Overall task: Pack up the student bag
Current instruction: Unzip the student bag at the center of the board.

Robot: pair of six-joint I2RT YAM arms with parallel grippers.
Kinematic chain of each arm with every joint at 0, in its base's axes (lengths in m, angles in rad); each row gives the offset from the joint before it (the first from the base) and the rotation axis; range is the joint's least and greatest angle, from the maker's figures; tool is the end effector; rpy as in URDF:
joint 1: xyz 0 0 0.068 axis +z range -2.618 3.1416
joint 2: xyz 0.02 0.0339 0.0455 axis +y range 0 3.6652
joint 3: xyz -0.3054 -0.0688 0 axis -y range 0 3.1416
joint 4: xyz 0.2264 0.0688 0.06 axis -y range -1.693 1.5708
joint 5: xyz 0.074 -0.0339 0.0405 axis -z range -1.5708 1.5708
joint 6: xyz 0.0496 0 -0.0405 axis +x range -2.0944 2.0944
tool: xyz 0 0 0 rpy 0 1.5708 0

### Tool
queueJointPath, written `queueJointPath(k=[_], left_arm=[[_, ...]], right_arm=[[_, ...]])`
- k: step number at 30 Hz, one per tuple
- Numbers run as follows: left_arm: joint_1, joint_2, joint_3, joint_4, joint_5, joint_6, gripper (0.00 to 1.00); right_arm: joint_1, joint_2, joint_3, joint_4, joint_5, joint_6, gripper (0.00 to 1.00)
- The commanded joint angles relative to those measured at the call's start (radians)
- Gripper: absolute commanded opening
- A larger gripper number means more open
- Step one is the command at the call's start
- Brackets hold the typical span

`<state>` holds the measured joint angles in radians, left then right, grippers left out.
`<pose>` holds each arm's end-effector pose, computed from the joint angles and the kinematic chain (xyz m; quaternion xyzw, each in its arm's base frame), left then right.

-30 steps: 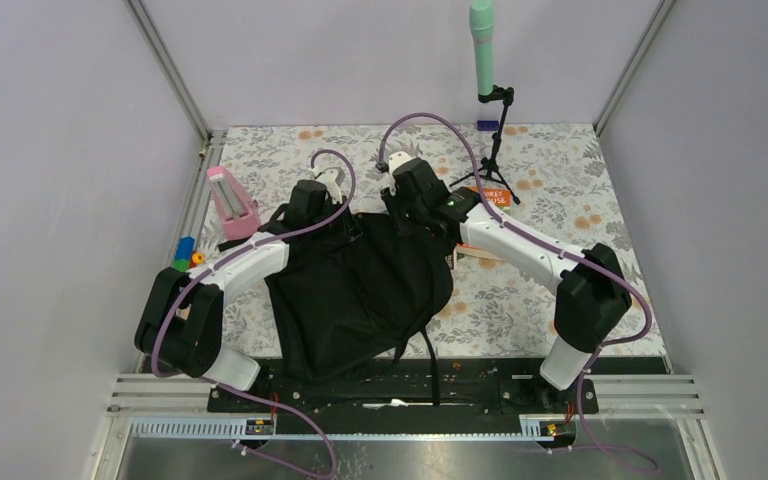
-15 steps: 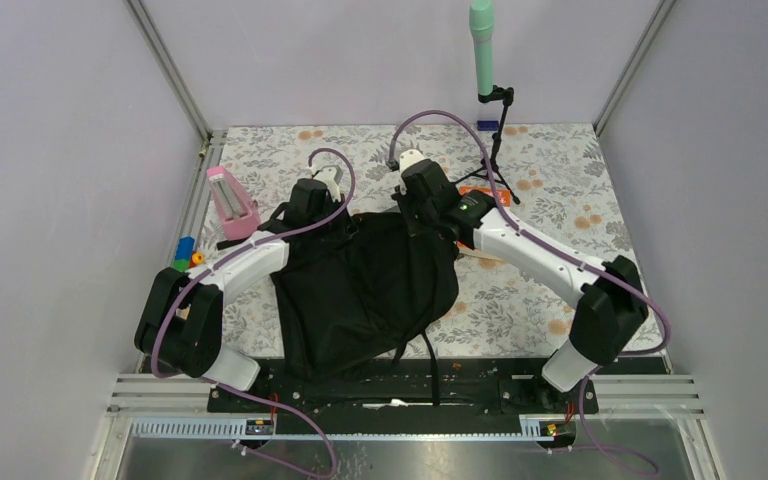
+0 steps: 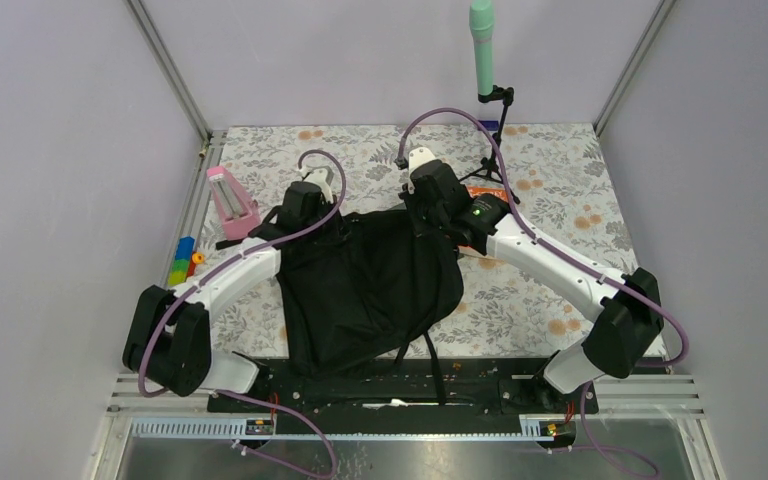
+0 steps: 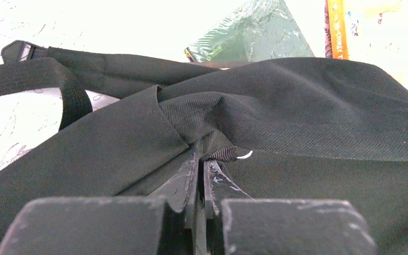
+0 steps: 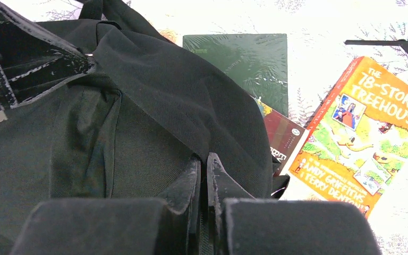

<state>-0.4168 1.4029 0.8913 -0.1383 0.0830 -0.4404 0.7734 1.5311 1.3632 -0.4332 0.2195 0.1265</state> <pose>0.2672 -0.1228 0.2814 0.0079 0.8952 -0.2183 0.3884 0.2523 0.2312 0.3708 -0.2311 0.8500 0.1142 0.4593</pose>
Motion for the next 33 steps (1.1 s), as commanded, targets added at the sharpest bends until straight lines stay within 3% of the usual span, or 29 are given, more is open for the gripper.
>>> queueJointPath(k=[1,6,8,10,12,16,20,26,33], left_arm=[[0.038,-0.069,-0.038,-0.107,-0.121,0.003,0.00],[0.038,-0.110,-0.058,-0.086,0.007,0.040,0.00],[0.038,-0.127,-0.062,-0.067,0.040,0.045,0.03],[0.038,-0.142,-0.054,-0.062,0.067,0.043,0.19],[0.038,-0.159,-0.047,-0.059,0.090,0.038,0.35],[0.034,-0.218,-0.041,-0.055,0.116,0.012,0.62],[0.000,-0.279,-0.055,-0.017,0.149,-0.048,0.71],[-0.149,-0.300,-0.065,0.046,0.087,-0.173,0.73],[-0.304,-0.238,-0.051,0.124,0.031,-0.261,0.74]], right_arm=[[-0.008,-0.083,0.017,0.028,0.102,0.001,0.00],[-0.009,-0.088,0.019,0.027,0.050,0.020,0.00],[-0.008,-0.101,0.013,0.028,0.018,0.028,0.13],[-0.008,-0.120,-0.003,0.027,-0.004,0.034,0.40],[-0.008,-0.150,-0.029,0.026,-0.005,0.041,0.57],[-0.009,-0.226,-0.104,0.014,-0.003,0.059,0.71],[-0.008,-0.287,-0.194,-0.026,0.009,0.084,0.72],[-0.009,-0.376,-0.344,-0.033,0.028,0.169,0.67],[-0.008,-0.443,-0.449,-0.024,0.034,0.223,0.44]])
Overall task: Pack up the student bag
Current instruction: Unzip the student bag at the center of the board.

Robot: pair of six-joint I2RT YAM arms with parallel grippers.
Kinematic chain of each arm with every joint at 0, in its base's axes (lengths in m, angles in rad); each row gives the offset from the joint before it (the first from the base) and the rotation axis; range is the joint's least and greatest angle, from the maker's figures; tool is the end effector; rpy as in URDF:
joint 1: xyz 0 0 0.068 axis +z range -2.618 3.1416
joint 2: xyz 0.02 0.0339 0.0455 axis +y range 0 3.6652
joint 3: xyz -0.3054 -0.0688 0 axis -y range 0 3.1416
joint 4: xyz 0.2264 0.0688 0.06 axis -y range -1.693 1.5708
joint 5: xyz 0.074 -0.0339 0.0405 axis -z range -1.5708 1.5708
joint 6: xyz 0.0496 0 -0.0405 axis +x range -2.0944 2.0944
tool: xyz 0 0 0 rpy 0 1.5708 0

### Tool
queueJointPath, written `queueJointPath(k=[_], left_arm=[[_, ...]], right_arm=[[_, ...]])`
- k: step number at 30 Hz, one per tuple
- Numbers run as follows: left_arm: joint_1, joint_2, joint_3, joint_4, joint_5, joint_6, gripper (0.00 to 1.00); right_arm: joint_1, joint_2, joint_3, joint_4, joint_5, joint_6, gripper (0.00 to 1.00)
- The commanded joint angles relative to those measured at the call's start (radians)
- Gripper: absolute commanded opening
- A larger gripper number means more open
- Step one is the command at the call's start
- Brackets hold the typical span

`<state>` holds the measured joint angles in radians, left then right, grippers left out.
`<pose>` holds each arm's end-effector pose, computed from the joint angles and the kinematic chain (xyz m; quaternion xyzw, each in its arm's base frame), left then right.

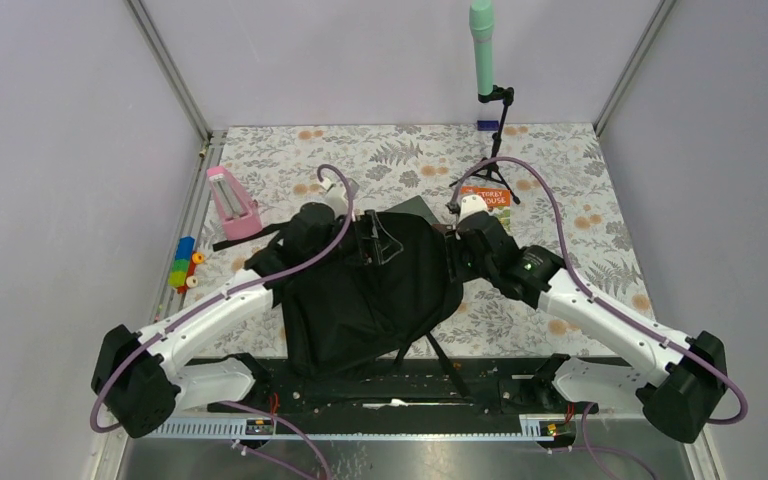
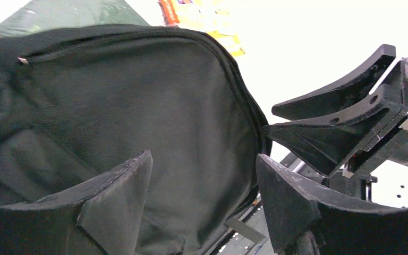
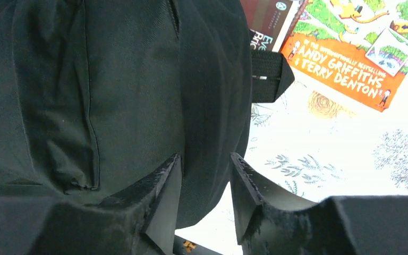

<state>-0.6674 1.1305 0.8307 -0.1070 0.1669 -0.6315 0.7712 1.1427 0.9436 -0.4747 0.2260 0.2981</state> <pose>0.1808 -0.1530 0.3316 0.0608 0.8315 -0.3867 0.3942 0.1674 0.1472 0.3290 -0.1623 0.8819 0.1321 0.4225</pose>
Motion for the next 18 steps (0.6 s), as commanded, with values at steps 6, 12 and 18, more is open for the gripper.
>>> queueJointPath(k=[6,12,18], left_arm=[[-0.124,0.114,0.035,0.135,-0.062,-0.102,0.74],[-0.168,0.175,0.068,0.141,-0.121,-0.134,0.74],[-0.200,0.278,0.150,0.096,-0.208,-0.117,0.77]], right_arm=[[-0.008,-0.047,-0.067,0.051,0.065,0.065,0.31],[-0.008,0.000,-0.067,0.037,0.185,0.087,0.23],[-0.021,0.042,-0.081,0.055,0.192,0.108,0.02]])
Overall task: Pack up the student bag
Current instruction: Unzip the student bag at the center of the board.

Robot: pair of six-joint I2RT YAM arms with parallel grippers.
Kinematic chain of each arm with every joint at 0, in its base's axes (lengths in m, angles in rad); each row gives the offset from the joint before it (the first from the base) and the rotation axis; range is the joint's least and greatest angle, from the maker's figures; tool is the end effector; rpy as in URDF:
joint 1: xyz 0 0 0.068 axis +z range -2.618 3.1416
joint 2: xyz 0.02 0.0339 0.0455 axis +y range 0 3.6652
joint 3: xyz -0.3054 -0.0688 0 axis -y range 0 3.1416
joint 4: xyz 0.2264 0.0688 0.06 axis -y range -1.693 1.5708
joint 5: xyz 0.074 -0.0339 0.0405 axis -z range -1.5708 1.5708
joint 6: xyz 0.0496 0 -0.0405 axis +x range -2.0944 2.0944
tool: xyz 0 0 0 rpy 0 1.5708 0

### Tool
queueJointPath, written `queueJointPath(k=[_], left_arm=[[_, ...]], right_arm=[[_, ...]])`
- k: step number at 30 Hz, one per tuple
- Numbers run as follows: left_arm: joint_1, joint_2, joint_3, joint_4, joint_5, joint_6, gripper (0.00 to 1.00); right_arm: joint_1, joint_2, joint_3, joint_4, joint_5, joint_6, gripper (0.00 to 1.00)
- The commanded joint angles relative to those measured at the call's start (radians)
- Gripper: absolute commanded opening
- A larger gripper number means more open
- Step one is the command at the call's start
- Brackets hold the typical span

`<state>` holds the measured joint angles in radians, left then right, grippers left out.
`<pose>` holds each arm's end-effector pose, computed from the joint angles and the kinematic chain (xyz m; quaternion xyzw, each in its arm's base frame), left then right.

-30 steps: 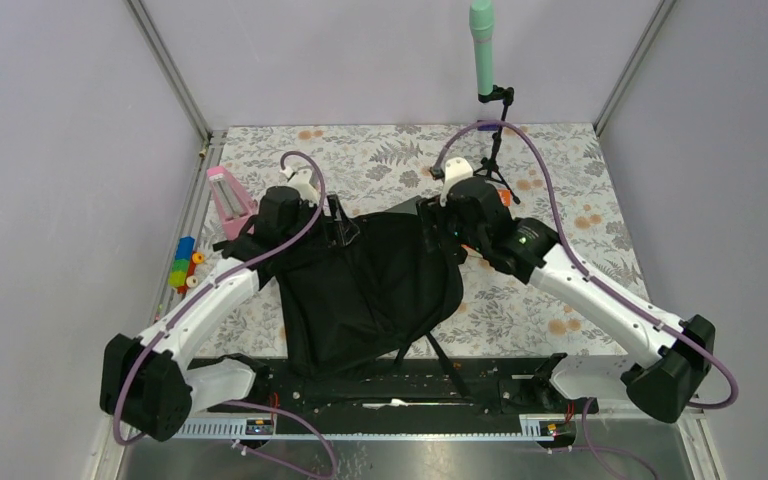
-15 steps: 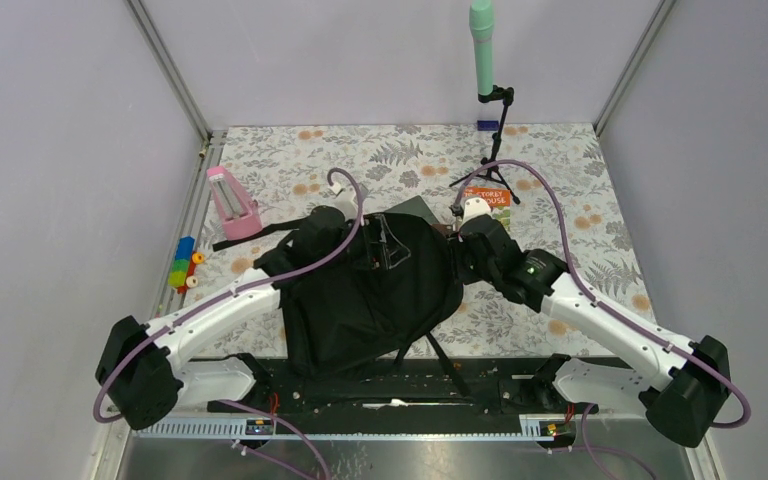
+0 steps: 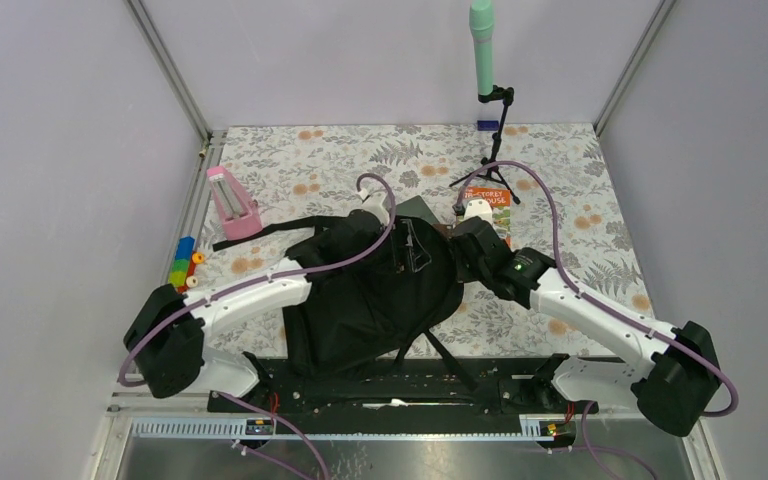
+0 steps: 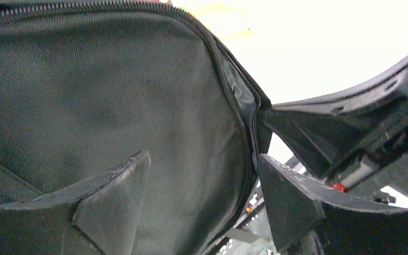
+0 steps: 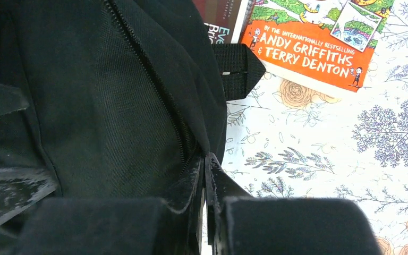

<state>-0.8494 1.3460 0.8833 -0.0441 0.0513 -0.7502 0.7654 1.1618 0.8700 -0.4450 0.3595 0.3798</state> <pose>0.1892 -0.2189 0.3039 0.0557 0.8598 -0.3791 0.3375 0.1721 0.1411 0.3051 -0.1013 0.8968 0.0785 0.4235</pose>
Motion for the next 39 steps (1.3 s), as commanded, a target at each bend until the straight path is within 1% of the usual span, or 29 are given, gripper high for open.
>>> queueJointPath(k=[1,6,8,12,14,15,17,19,23,27,33,39], left_arm=[[-0.026,0.085,0.117,0.007,-0.107,0.012,0.77],[-0.055,0.194,0.194,-0.075,-0.185,0.044,0.77],[-0.061,0.227,0.216,-0.094,-0.209,0.051,0.73],[-0.075,0.301,0.270,-0.146,-0.273,0.064,0.59],[-0.081,0.327,0.282,-0.151,-0.287,0.066,0.47],[-0.084,0.331,0.284,-0.151,-0.298,0.067,0.39],[-0.089,0.313,0.274,-0.152,-0.343,0.069,0.18],[-0.089,0.260,0.233,-0.125,-0.386,0.078,0.00],[-0.086,0.090,0.109,-0.083,-0.433,0.075,0.00],[-0.048,-0.085,-0.009,-0.144,-0.402,0.038,0.00],[0.100,-0.346,-0.243,-0.227,-0.316,-0.010,0.00],[0.197,-0.533,-0.402,-0.342,-0.318,-0.071,0.00]], right_arm=[[-0.016,0.029,-0.005,0.025,0.052,0.027,0.01],[-0.015,0.021,-0.016,0.040,0.034,0.033,0.00],[-0.016,0.011,-0.023,0.049,0.026,0.036,0.00],[-0.016,-0.002,-0.026,0.052,0.014,0.043,0.00],[-0.016,-0.008,-0.028,0.055,0.010,0.043,0.00],[-0.015,-0.010,-0.029,0.057,0.010,0.042,0.00],[-0.015,-0.015,-0.030,0.057,0.014,0.040,0.00],[-0.016,-0.023,-0.033,0.057,0.020,0.037,0.00],[-0.017,-0.023,-0.033,0.056,0.033,0.031,0.00],[-0.018,-0.009,-0.035,0.057,0.035,0.032,0.00],[-0.020,0.019,-0.040,0.071,0.012,0.039,0.00],[-0.021,0.050,-0.041,0.088,-0.011,0.044,0.00]])
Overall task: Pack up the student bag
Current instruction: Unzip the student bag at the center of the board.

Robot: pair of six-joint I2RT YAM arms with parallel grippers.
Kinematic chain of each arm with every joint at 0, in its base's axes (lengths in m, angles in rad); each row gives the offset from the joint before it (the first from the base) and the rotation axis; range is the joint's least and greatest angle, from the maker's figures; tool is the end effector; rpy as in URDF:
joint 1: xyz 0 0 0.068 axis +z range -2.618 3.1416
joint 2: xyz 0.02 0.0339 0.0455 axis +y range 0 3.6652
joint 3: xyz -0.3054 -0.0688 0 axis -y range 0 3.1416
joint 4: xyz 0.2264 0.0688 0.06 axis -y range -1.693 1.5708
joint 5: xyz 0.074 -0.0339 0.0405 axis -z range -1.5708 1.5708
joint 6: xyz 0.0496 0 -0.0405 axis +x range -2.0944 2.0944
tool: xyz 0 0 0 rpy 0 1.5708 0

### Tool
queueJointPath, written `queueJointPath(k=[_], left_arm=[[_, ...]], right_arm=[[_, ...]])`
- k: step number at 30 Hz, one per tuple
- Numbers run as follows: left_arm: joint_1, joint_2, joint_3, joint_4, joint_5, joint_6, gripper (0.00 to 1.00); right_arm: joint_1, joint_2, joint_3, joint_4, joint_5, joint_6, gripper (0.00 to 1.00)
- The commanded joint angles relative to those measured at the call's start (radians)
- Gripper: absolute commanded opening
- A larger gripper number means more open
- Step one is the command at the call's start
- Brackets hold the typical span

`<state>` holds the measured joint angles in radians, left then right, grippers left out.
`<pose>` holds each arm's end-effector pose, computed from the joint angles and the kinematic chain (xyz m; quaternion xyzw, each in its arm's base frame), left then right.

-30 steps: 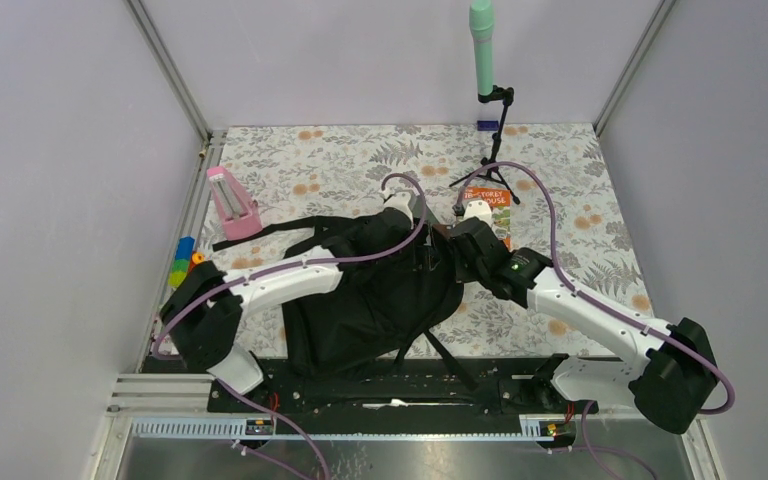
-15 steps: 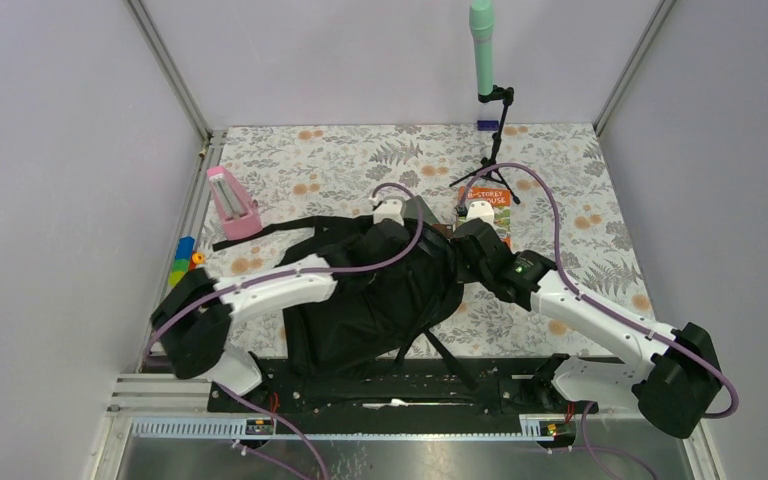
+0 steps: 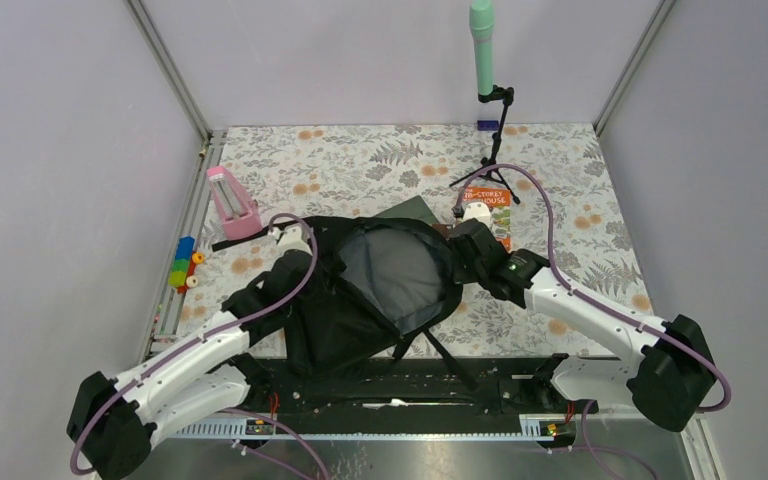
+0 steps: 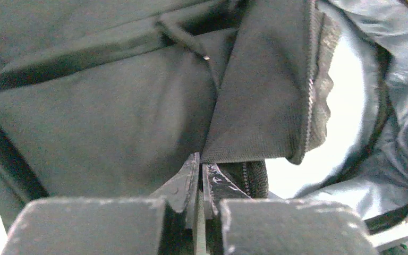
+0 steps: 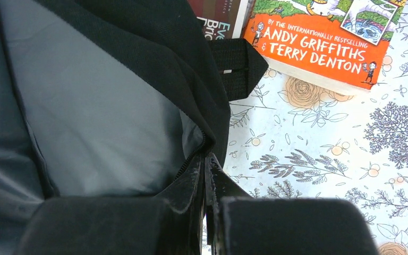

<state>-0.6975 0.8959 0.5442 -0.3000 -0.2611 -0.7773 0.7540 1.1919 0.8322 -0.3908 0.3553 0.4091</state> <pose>0.1303 -0.0925 0.2563 -0.0931 0.8856 -0.2093 0.4040 0.1782 0.1436 0.2915 -0.0855 0.9013 0.0802 0.4170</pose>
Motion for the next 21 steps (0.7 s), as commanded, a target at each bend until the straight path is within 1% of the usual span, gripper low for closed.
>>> queueJointPath(k=[1,2,6,7,9,10,12,13,14,17,19,21], left_arm=[[0.052,-0.106,-0.078,-0.098,0.000,-0.052,0.05],[0.054,-0.128,-0.088,-0.107,0.011,-0.055,0.11],[0.058,-0.190,-0.057,-0.172,0.030,-0.058,0.27],[0.057,-0.197,-0.029,-0.214,0.010,-0.063,0.28],[0.057,-0.198,0.039,-0.291,-0.029,-0.050,0.35],[0.056,-0.199,0.072,-0.321,-0.049,-0.044,0.37],[0.057,-0.206,0.128,-0.359,-0.066,-0.028,0.43],[0.057,-0.212,0.150,-0.368,-0.072,-0.022,0.48],[0.057,-0.220,0.173,-0.376,-0.076,-0.018,0.50],[0.057,-0.238,0.227,-0.397,-0.093,-0.021,0.52],[0.057,-0.247,0.243,-0.383,-0.083,-0.028,0.53],[0.057,-0.246,0.242,-0.329,-0.043,-0.044,0.63]], right_arm=[[-0.009,0.024,-0.003,0.036,-0.013,0.014,0.00],[-0.009,0.027,-0.002,0.036,-0.019,0.013,0.00],[-0.008,0.027,0.003,0.036,-0.024,0.011,0.00],[-0.008,0.025,0.003,0.036,-0.024,0.011,0.00],[-0.009,0.018,0.003,0.036,-0.026,0.011,0.00],[-0.009,0.016,0.002,0.036,-0.026,0.011,0.00],[-0.009,0.012,0.003,0.036,-0.026,0.010,0.00],[-0.009,0.011,0.003,0.036,-0.026,0.008,0.00],[-0.009,0.009,0.002,0.036,-0.026,0.007,0.00],[-0.009,0.008,0.003,0.035,-0.024,0.004,0.00],[-0.009,0.007,0.005,0.035,-0.024,0.003,0.00],[-0.009,0.006,0.006,0.036,-0.024,0.002,0.00]])
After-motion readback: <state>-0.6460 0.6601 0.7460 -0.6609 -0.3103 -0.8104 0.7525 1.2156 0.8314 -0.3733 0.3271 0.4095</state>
